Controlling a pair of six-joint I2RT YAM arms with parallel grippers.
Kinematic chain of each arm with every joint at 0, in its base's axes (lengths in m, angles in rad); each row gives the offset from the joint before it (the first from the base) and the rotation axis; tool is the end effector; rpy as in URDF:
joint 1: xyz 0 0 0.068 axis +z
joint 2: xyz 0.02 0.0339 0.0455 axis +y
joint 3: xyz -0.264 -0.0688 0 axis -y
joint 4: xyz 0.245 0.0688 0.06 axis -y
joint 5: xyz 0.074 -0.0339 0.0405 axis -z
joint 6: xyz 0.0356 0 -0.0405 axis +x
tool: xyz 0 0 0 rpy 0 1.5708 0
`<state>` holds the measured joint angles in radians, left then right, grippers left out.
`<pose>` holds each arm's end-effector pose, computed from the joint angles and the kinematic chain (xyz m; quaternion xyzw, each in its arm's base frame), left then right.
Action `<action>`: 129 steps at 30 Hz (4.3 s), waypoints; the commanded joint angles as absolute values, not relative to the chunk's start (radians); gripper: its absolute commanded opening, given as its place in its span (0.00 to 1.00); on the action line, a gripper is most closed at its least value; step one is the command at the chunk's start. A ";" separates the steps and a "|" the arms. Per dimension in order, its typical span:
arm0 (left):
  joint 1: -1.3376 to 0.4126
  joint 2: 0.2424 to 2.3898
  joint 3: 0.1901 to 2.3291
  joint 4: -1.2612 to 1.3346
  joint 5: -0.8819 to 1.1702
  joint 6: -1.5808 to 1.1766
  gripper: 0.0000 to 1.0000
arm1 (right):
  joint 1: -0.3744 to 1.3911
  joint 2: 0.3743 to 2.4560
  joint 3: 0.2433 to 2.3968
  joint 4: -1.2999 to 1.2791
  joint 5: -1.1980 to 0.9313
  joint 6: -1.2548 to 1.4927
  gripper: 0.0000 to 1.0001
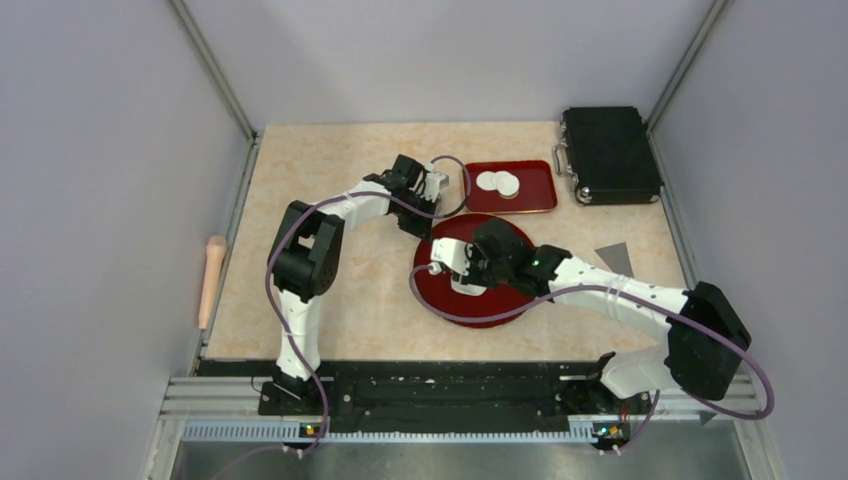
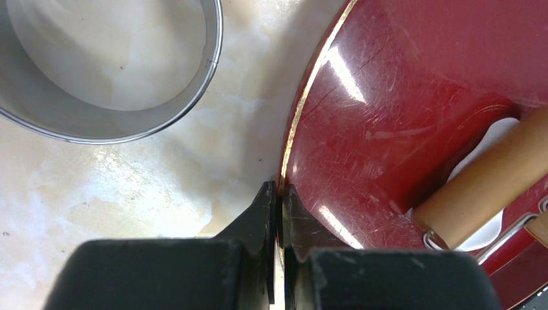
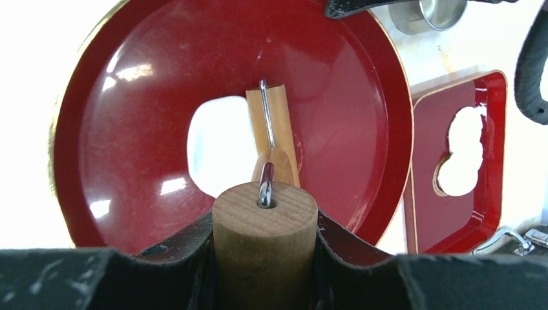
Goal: Roll out the dumpling wrappers from the dough
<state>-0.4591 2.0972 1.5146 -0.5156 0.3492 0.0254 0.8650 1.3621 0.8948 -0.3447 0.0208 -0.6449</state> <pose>0.3883 -0.2055 0.1614 0.2692 0.9197 -0.2145 0.1888 0.1864 0.2176 0.2354 -0.6337 0.6791 0.0311 0.3692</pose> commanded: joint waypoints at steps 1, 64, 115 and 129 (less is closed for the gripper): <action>-0.463 2.126 1.473 -0.489 0.259 0.060 0.00 | 0.911 1.338 0.846 -0.630 -0.114 -0.633 0.00; -0.459 2.121 1.473 -0.489 0.245 0.063 0.00 | 0.986 1.265 0.704 -0.779 -0.275 -0.672 0.00; -0.456 2.125 1.479 -0.493 0.247 0.061 0.00 | 0.987 1.143 0.811 -0.794 -0.185 -0.665 0.00; -0.456 2.131 1.486 -0.498 0.248 0.062 0.00 | 0.922 1.159 0.961 -0.542 -0.003 -0.662 0.00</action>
<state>-0.4606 2.0926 1.5108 -0.5117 0.3340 0.0246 0.9279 1.1412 0.9195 -0.6617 -0.0490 -0.6724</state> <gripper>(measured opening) 0.036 0.338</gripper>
